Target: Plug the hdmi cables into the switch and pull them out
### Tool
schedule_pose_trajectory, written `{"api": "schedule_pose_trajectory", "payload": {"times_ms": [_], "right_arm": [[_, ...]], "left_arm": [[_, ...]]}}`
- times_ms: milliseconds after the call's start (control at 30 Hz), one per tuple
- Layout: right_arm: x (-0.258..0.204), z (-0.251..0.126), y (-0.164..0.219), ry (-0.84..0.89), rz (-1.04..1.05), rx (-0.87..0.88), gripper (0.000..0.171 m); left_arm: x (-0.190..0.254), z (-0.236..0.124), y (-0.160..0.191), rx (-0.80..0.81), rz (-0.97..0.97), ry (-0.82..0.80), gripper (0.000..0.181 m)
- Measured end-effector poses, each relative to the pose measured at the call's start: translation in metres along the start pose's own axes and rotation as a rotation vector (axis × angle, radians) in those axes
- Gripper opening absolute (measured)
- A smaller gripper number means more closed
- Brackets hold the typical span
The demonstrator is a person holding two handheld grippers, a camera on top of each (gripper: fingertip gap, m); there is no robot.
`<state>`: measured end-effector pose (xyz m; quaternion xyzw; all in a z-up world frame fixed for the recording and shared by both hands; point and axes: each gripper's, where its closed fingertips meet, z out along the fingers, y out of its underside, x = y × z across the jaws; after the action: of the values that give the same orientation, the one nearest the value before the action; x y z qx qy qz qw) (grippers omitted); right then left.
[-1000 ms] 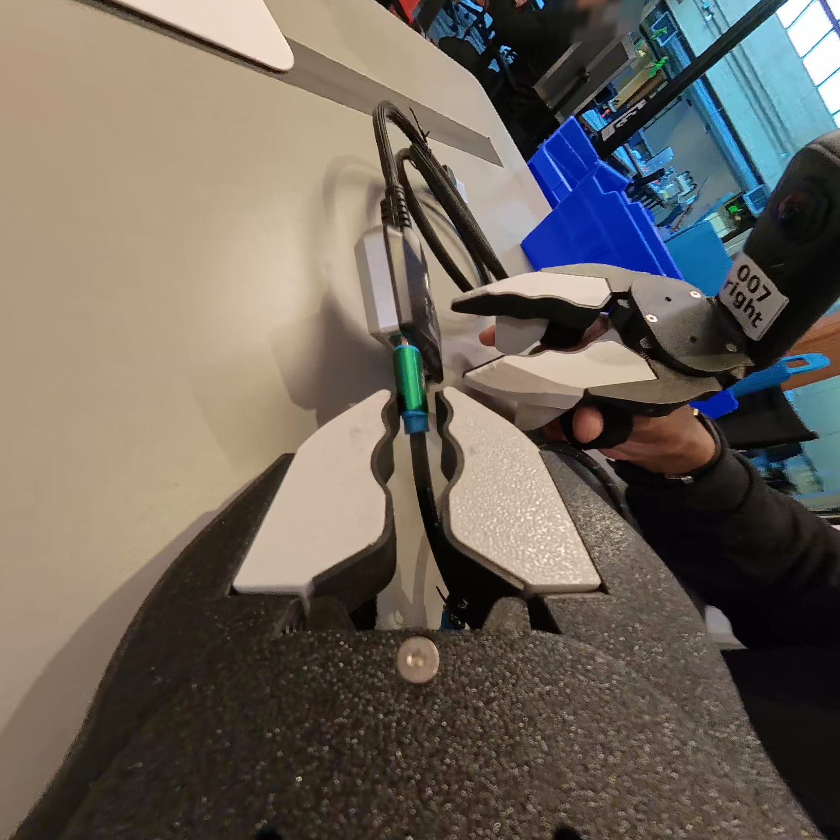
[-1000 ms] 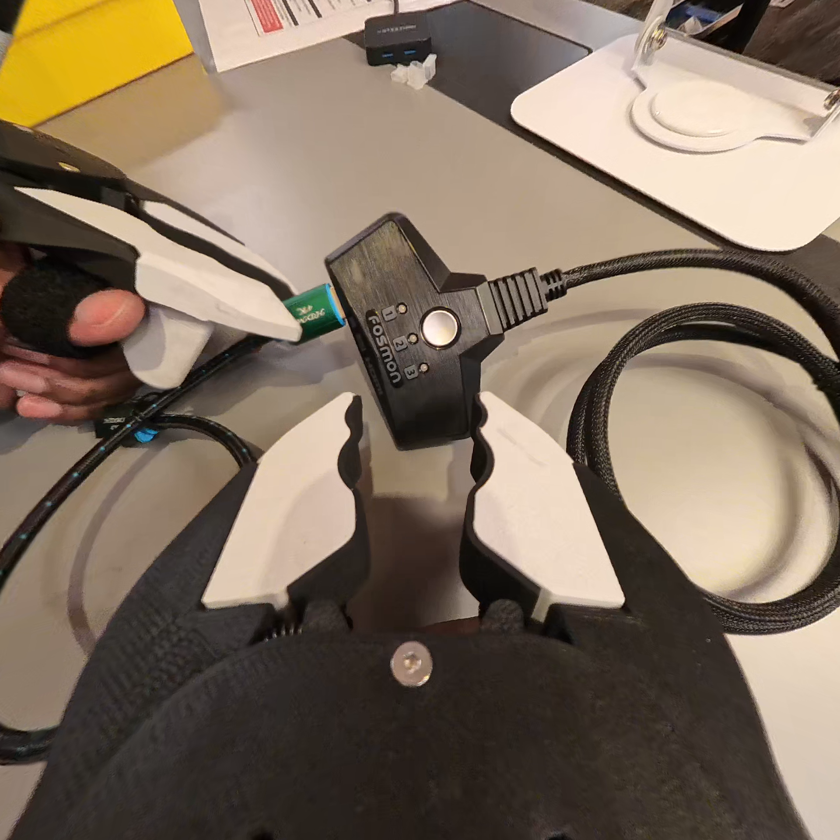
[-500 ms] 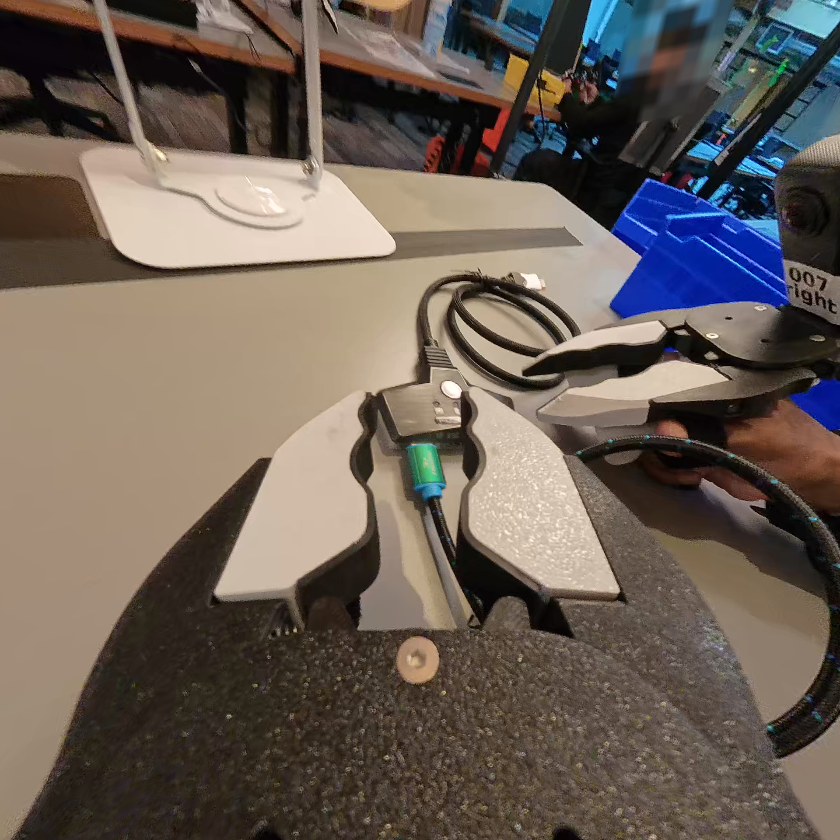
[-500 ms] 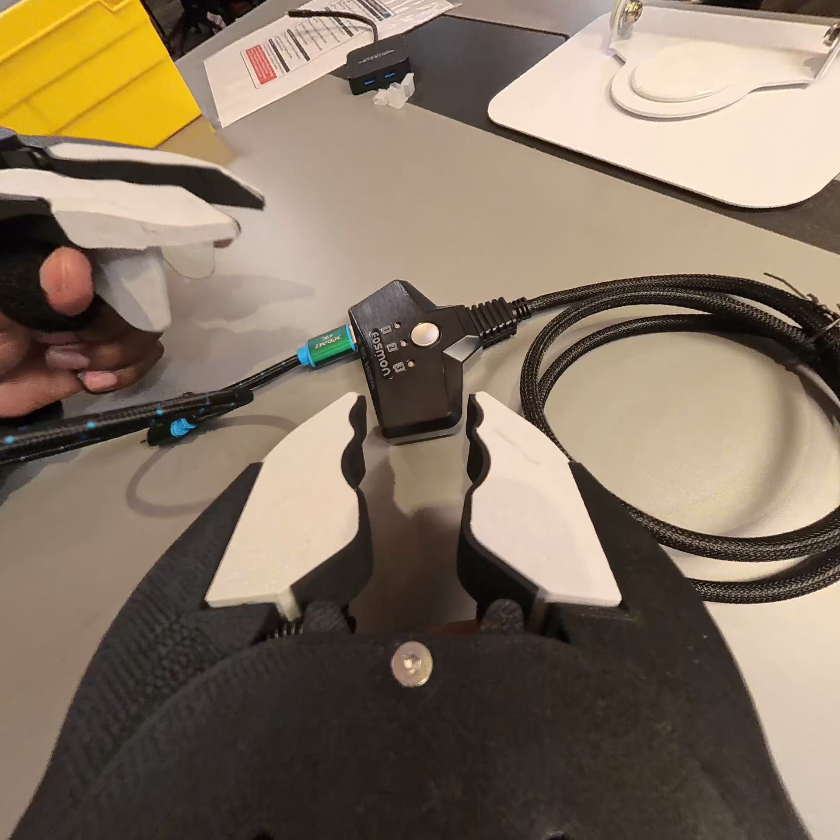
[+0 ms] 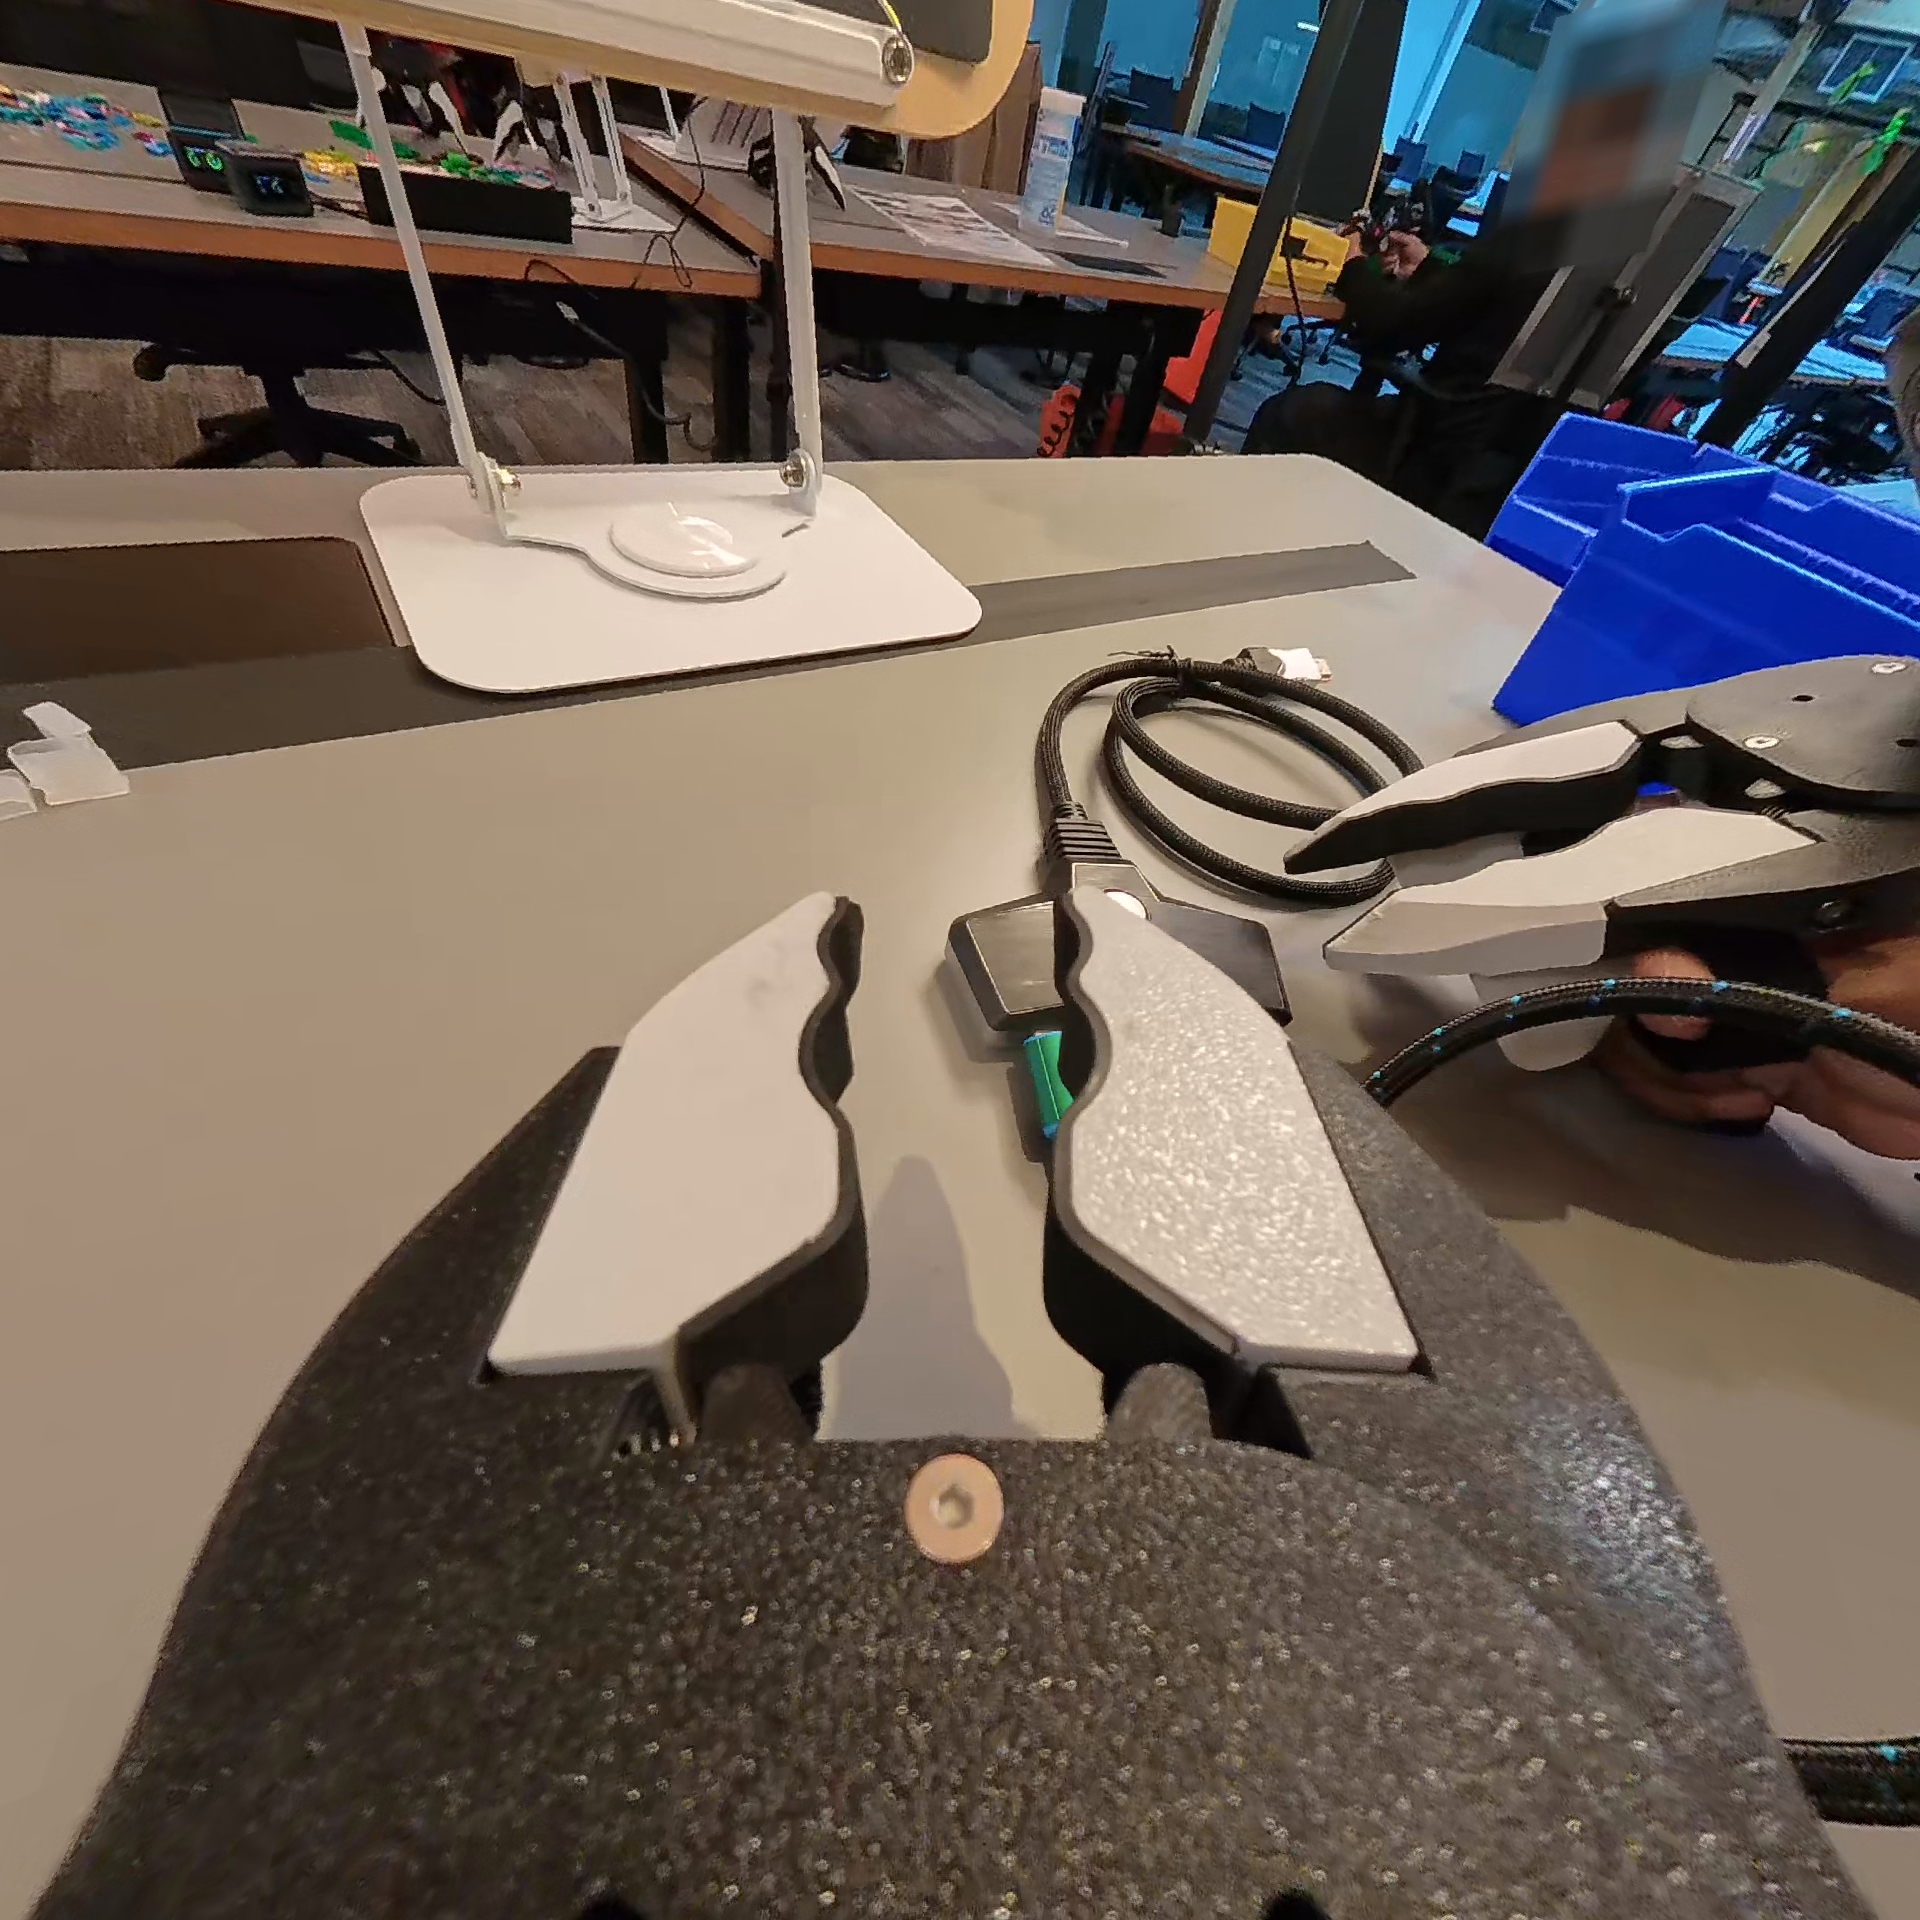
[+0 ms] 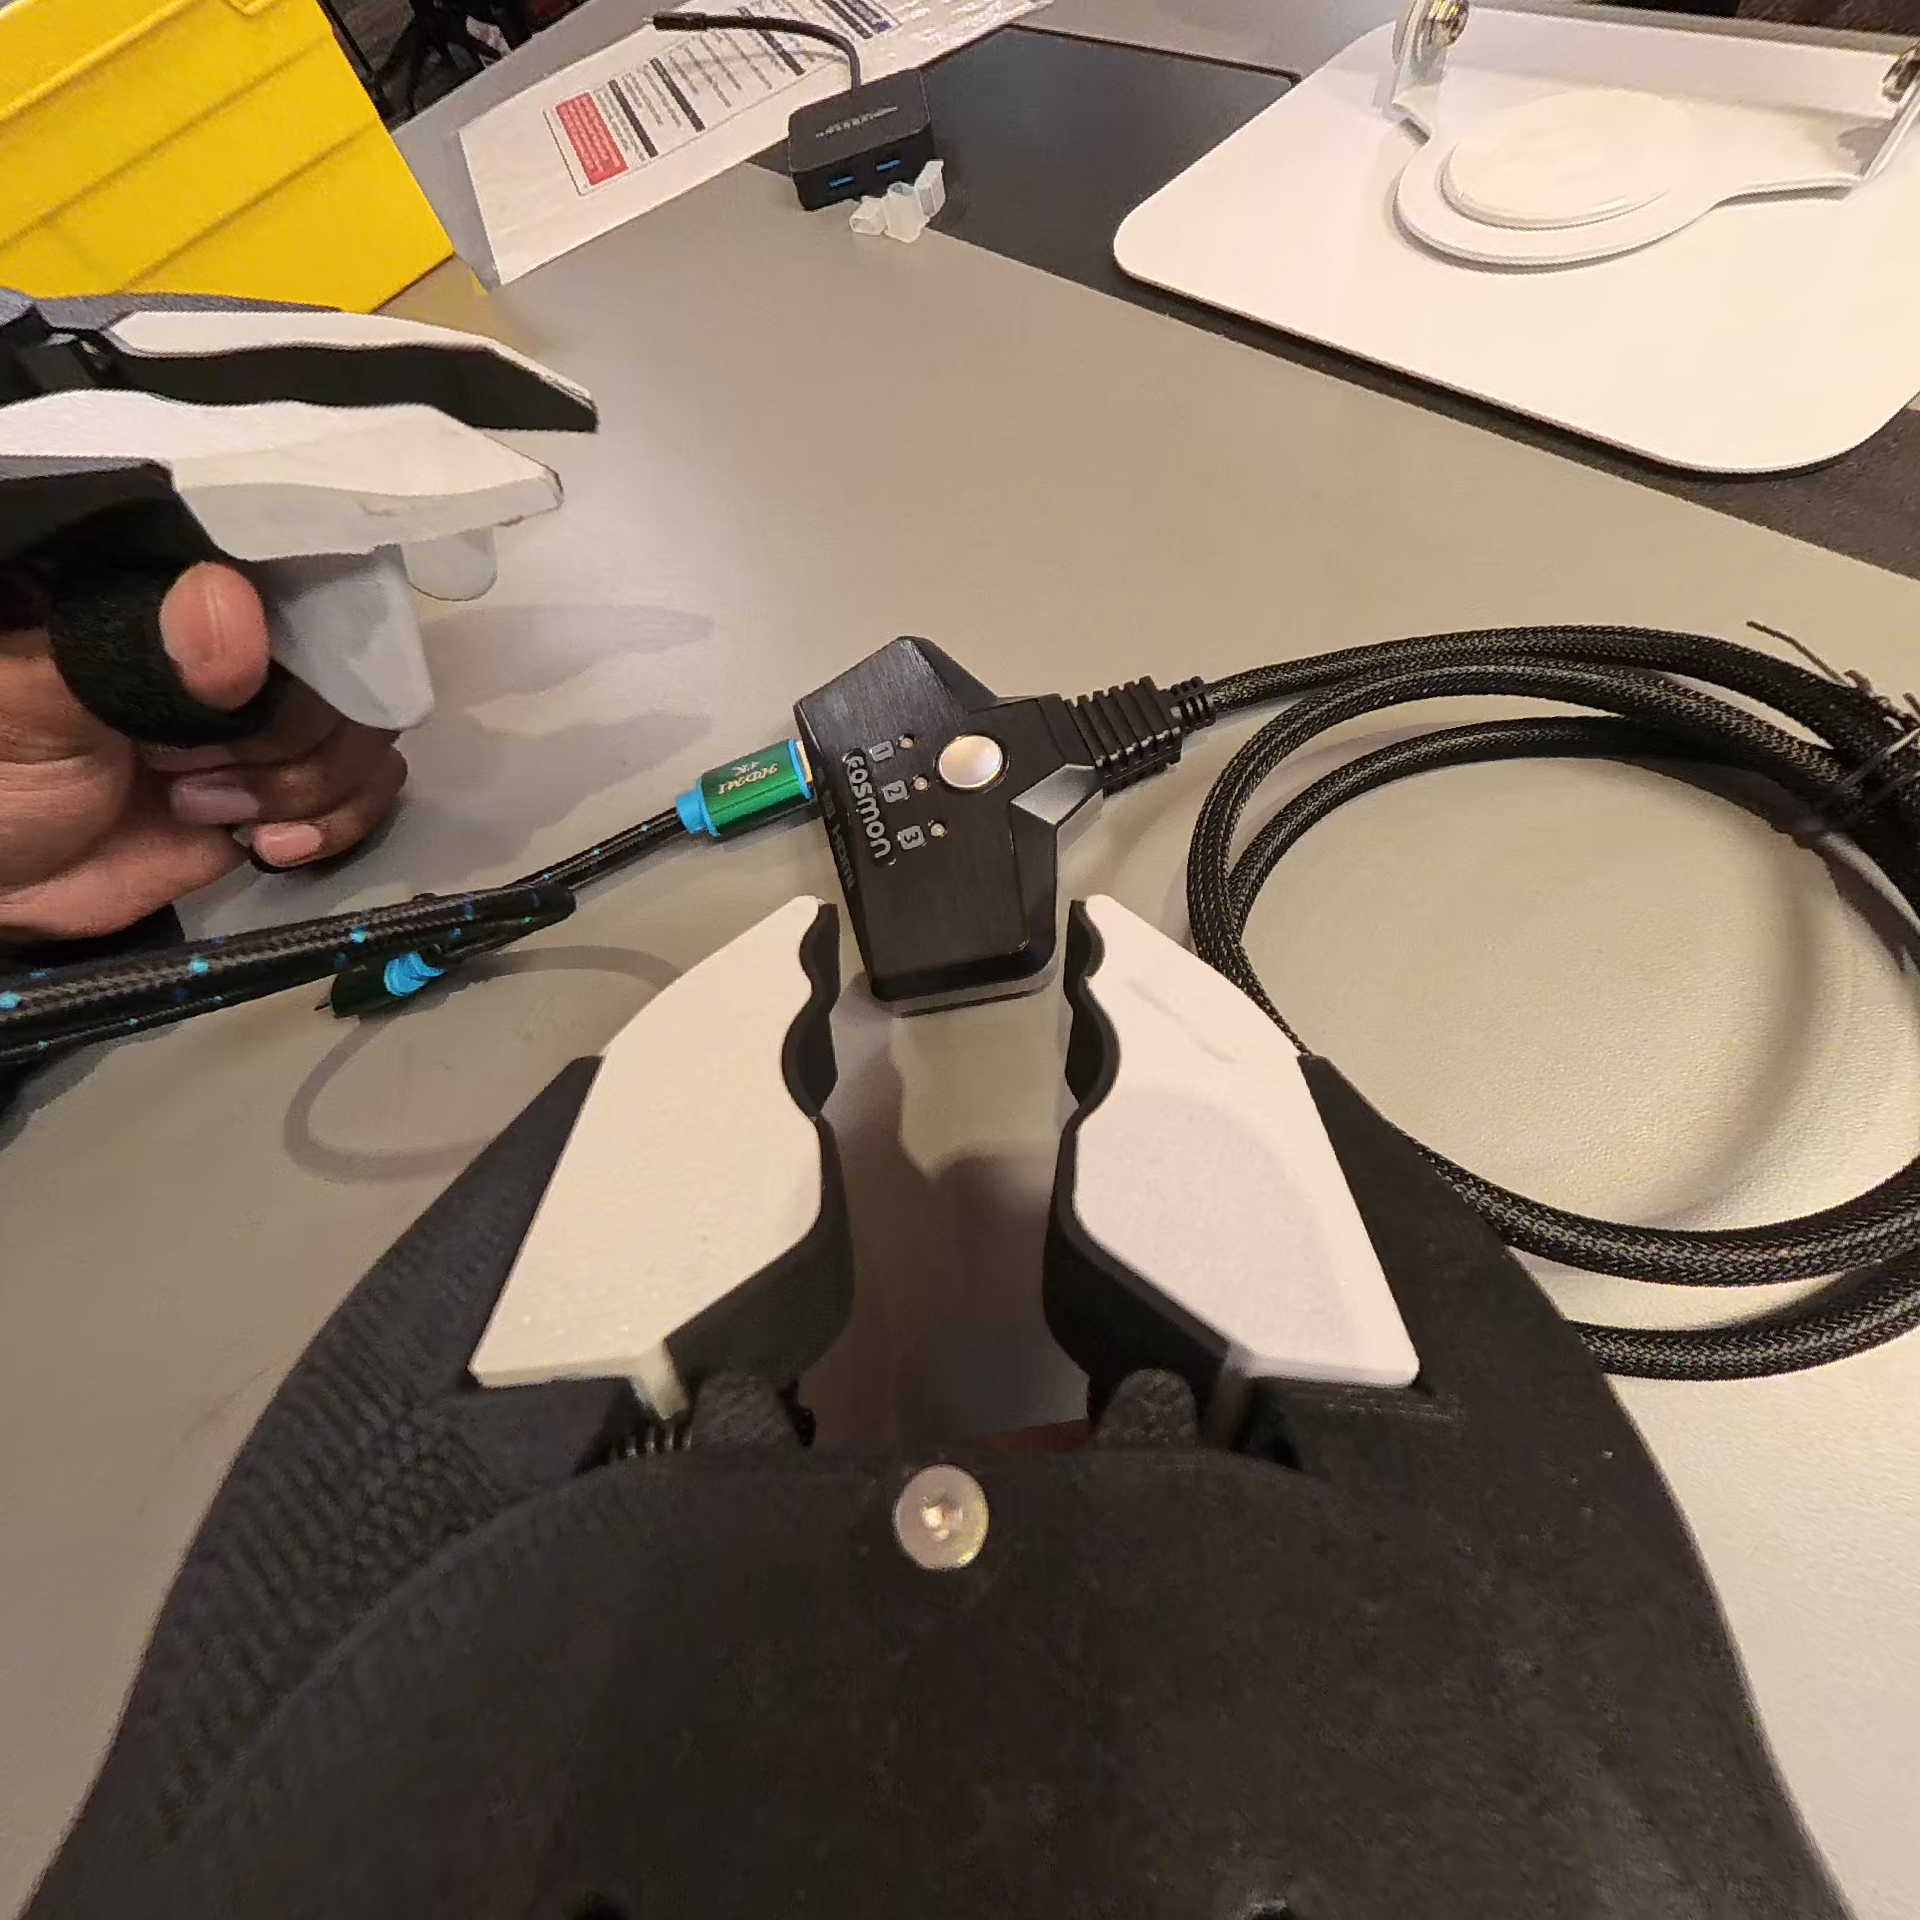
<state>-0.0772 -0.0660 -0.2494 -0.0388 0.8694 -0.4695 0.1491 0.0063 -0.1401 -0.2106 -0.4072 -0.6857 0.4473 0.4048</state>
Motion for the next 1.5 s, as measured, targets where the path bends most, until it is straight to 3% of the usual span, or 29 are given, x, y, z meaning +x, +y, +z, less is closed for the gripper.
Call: {"api": "schedule_pose_trajectory", "payload": {"times_ms": [467,667,833,1000,1200,1367,1500], "right_arm": [[-0.001,0.001,0.001,-0.006,-0.009,-0.01,0.042],[0.0,0.0,0.0,-0.055,0.055,-0.001,0.041],[0.003,-0.002,-0.002,-0.108,0.135,0.014,0.04],[0.003,-0.002,-0.002,-0.125,0.15,0.009,0.039],[0.001,0.0,0.0,-0.105,0.111,-0.008,0.039],[0.001,0.0,0.0,-0.098,0.107,-0.003,0.039],[0.002,-0.001,-0.001,-0.089,0.101,0.004,0.039]], "left_arm": [[0.001,-0.003,-0.002,0.021,-0.012,0.018,0.037],[-0.004,-0.037,-0.007,0.09,0.068,-0.074,0.039],[-0.015,-0.103,0.004,0.162,0.029,-0.183,0.04],[-0.046,-0.203,0.012,0.286,-0.073,-0.376,0.04],[-0.122,-0.345,-0.027,0.301,-0.035,-0.721,0.039],[-0.224,-0.411,-0.019,-0.025,-0.107,-0.909,0.039],[-0.272,-0.421,0.021,-0.192,-0.352,-0.855,0.039]]}}
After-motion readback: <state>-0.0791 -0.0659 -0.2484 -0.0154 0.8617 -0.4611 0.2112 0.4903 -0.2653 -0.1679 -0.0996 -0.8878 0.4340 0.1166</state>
